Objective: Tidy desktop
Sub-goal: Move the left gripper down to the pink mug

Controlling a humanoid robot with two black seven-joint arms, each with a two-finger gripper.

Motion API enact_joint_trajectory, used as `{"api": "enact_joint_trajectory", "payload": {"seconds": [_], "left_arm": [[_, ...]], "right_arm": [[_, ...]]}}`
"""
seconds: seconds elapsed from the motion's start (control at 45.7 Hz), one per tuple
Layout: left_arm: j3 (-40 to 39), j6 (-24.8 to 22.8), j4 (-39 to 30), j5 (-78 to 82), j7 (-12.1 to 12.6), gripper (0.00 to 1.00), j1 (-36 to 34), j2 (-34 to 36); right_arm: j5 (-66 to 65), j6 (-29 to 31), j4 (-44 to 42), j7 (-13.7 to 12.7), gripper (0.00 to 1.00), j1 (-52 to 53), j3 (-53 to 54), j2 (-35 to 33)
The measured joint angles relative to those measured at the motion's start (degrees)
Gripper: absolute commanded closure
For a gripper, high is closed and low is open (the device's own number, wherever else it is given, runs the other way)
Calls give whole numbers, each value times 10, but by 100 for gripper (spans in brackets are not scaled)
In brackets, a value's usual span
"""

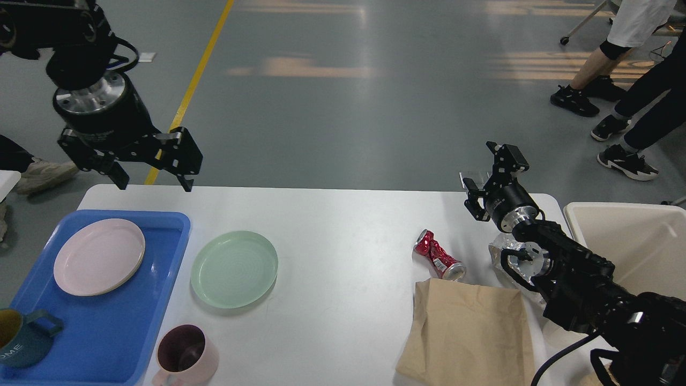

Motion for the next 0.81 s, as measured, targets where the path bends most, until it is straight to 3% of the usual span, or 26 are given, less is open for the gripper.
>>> {"api": "enact_joint_trajectory", "payload": {"seconds": [0.263, 0.809], "left_arm": [[-45, 0, -73, -1, -3, 6, 3, -91], [-49, 0, -33, 0, 2, 6, 208, -103]], "right_arm": [[0, 0, 0, 0, 0, 0, 0, 0], [0, 0, 0, 0, 0, 0, 0, 0]]}}
